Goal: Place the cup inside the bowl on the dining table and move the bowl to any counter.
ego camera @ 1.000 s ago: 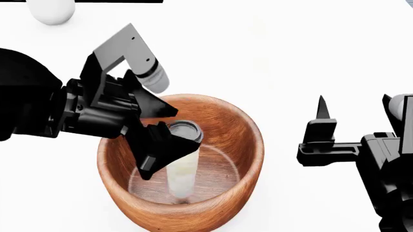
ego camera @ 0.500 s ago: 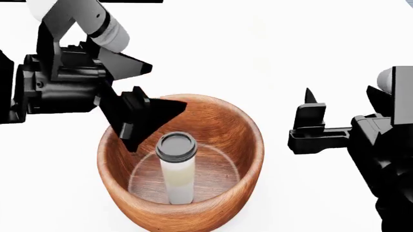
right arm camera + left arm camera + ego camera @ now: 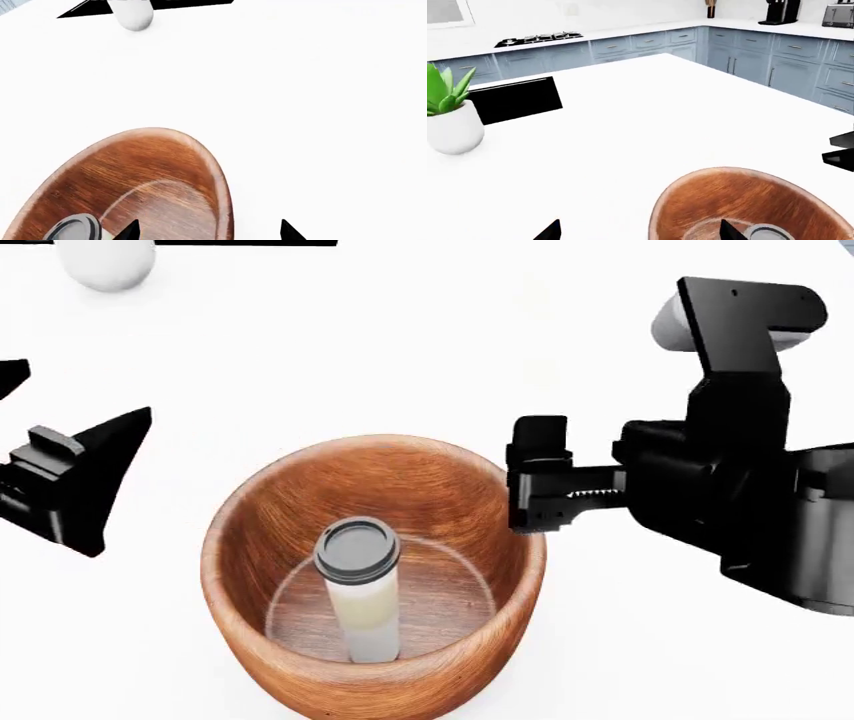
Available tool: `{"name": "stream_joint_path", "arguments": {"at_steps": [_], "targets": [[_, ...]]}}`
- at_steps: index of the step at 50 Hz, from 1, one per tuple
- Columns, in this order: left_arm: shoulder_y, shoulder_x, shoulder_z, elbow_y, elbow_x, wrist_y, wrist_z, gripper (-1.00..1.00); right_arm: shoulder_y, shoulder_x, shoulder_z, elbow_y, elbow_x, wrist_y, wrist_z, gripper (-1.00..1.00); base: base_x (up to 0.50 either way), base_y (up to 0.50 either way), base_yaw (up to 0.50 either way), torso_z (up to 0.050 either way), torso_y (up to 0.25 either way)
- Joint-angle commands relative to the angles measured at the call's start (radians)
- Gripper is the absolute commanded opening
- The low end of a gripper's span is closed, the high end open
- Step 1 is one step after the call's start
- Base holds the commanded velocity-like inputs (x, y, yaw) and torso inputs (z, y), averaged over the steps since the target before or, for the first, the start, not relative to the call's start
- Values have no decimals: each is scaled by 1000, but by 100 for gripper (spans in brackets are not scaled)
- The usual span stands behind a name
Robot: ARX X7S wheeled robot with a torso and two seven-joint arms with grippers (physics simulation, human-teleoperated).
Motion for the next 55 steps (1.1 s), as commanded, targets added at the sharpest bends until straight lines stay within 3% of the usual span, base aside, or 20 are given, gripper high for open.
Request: {"name": "stream_joint_path", "arguments": {"at_steps": [1,4,6,8,17,21,47,55], "targets": [[251,-164,-169,260,-149,108,-284,100,171,-67,-187,246,-59,61,-144,100,0,0,0,0,0],[259,-169,-184,283,-152,122,-302,100,203,-89,-232,302,-92,50,-187,100,0,0,0,0,0],[258,-122,-161,274,-115,131,-313,100,213,-100,-256,330,-112,42,-202,100,0,0,0,0,0],[305,-155,-197,303,-136,156,-309,100,218,-112,-270,362,-129,25,-216,100,0,0,0,0,0],[359,-145,-221,339,-121,197,-326,100,242,-173,-325,525,-206,-54,-260,100,0,0,0,0,0],[407,-181,-267,358,-132,226,-318,100,214,-182,-337,528,-216,-73,-259,100,0,0,0,0,0],[408,-154,-235,357,-92,215,-303,100,174,-205,-433,558,-278,-121,-322,100,0,0,0,0,0],[462,-193,-278,378,-102,239,-282,100,167,-207,-445,547,-279,-120,-330,100,0,0,0,0,0]]}}
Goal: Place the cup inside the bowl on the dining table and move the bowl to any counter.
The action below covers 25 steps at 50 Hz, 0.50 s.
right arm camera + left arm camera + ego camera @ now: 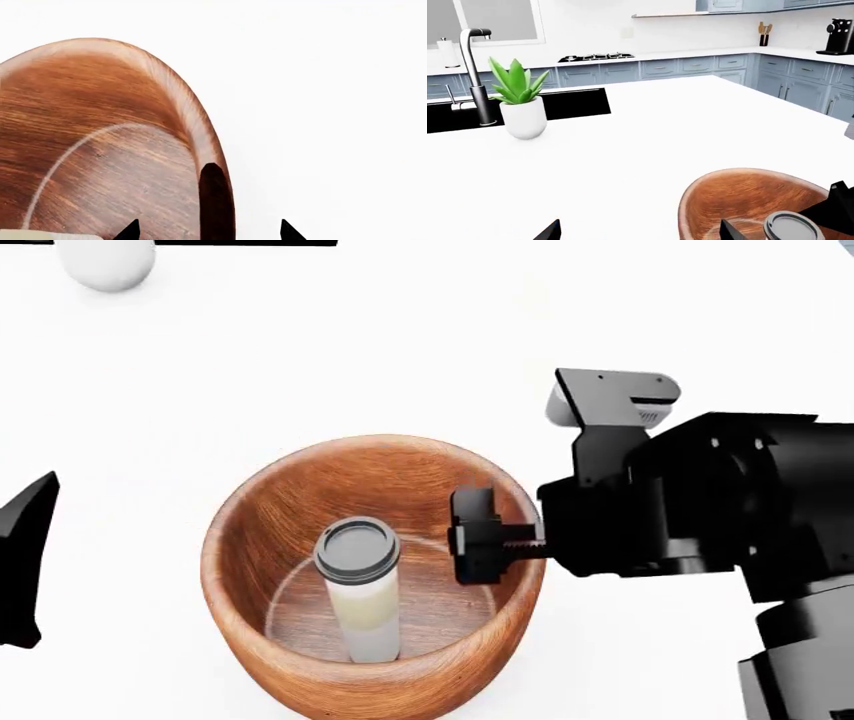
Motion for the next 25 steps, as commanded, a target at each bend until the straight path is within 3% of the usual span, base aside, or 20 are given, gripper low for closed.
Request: {"name": "stream_joint_path", "arguments": {"at_steps": [1,2,3,13,17,20,25], "targets": [[43,-23,-27,15,2,18,17,100,-6,-5,-17,-2,-6,-7,-11,100,0,0,0,0,0],[41,-22,-25,15,3,17,16,100,-6,-4,-16,-3,-5,-7,-9,100,0,0,0,0,0],[19,-13,-14,7,0,9,10,100,-6,-4,-11,-7,-2,-9,-5,-100,0,0,0,0,0],[13,10,5,-4,27,6,13,100,-16,4,-47,-39,-36,-77,-57,-100,0,0,0,0,0],[56,-21,-27,14,16,23,26,100,-22,8,-32,-35,-27,-94,-63,-100,0,0,0,0,0],[18,17,12,-6,39,4,19,100,-19,4,-9,-12,-17,-98,-45,-100,0,0,0,0,0],[43,14,5,-1,48,14,31,100,0,2,24,19,6,-77,-12,-100,0,0,0,0,0]]}}
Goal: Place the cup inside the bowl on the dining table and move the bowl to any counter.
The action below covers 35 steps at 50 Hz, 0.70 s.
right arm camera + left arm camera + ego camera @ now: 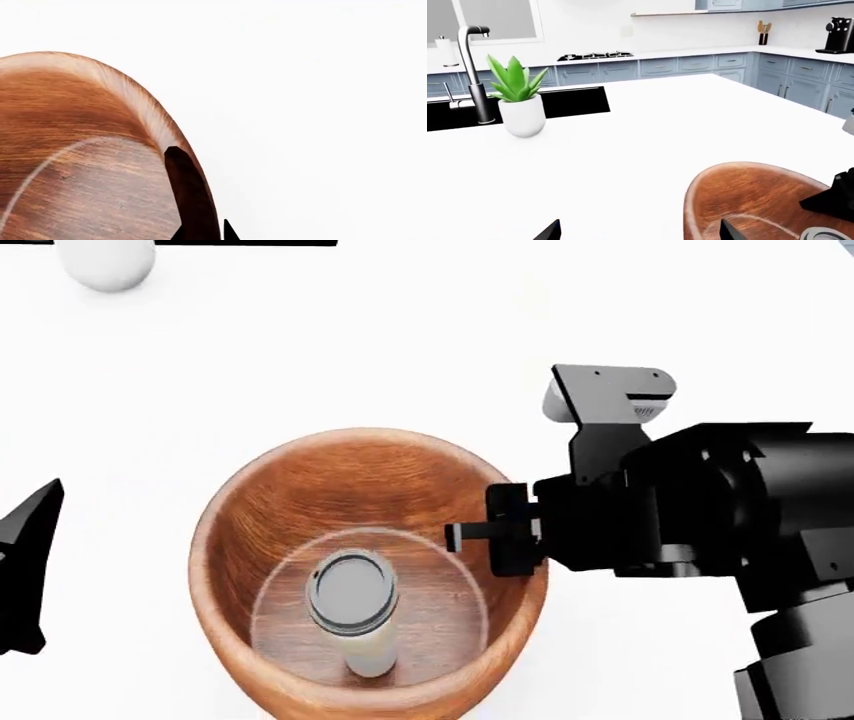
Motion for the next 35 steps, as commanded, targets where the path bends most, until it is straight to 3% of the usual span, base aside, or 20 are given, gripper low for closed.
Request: {"name": "stream_joint_path", "arguments": {"at_steps": [1,10,35], "targets": [[17,10,6,-2,19,5,12,100,17,1,49,30,24,-7,26,-100,0,0,0,0,0],[57,-22,-31,11,-5,27,29,100,13,41,126,-3,94,46,106,-100,0,0,0,0,0],[-19,-6,-11,-8,-18,10,-7,100,51,177,180,-129,193,191,178,-100,0,0,0,0,0]]}}
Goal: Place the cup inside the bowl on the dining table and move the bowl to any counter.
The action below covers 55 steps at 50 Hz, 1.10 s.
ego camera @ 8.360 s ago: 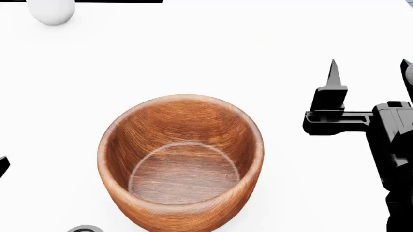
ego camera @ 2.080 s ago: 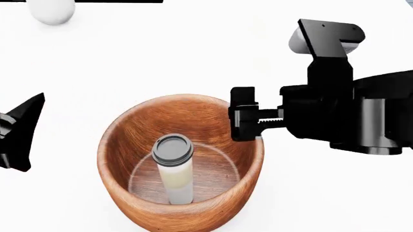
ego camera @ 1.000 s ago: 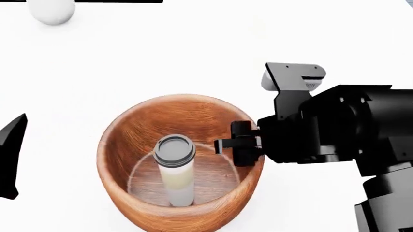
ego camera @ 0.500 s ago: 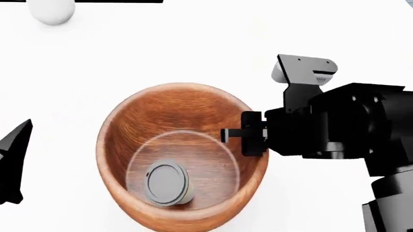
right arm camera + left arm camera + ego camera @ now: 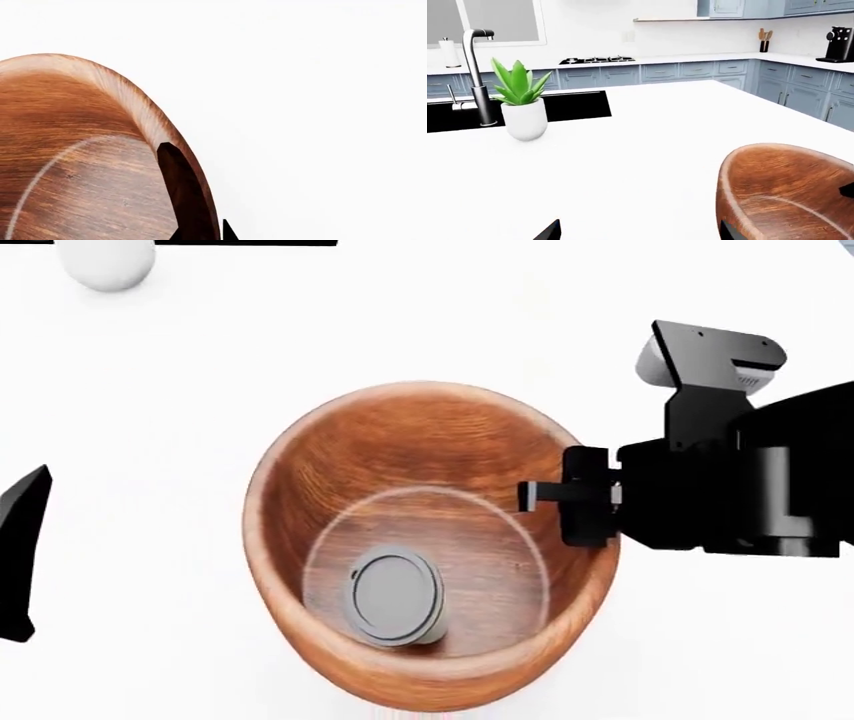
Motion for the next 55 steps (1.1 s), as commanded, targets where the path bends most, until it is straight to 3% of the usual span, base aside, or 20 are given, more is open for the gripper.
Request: {"name": "stream_joint_path", "arguments": {"at_steps": [1,7,9,14,23,26,31,55], "targets": [[-32,6,14,-9,-7,-13,-10,100,13,50,45,-49,60,24,19,-100,0,0,0,0,0],[-12,-28,-16,5,-36,-3,-5,100,2,61,36,-65,62,26,12,-100,0,0,0,0,0],[-39,2,14,-8,-14,-16,-10,100,7,61,34,-62,60,25,16,-100,-129,-2,0,0,0],[11,-44,-35,14,-42,7,4,100,11,63,23,-53,51,23,19,-100,-458,-122,0,0,0],[-12,-27,-14,6,-34,-4,-2,100,6,70,24,-51,52,12,22,-100,-496,-306,0,0,0],[-8,-39,-23,11,-45,-2,-1,100,7,73,22,-43,49,3,15,-100,-396,-457,0,0,0],[-82,39,55,-26,5,-38,-18,100,9,82,25,-41,53,6,17,-100,-273,-504,0,0,0],[-59,22,38,-13,-3,-24,-13,100,4,100,20,-39,54,-19,10,-100,-96,-501,0,0,0]]}}
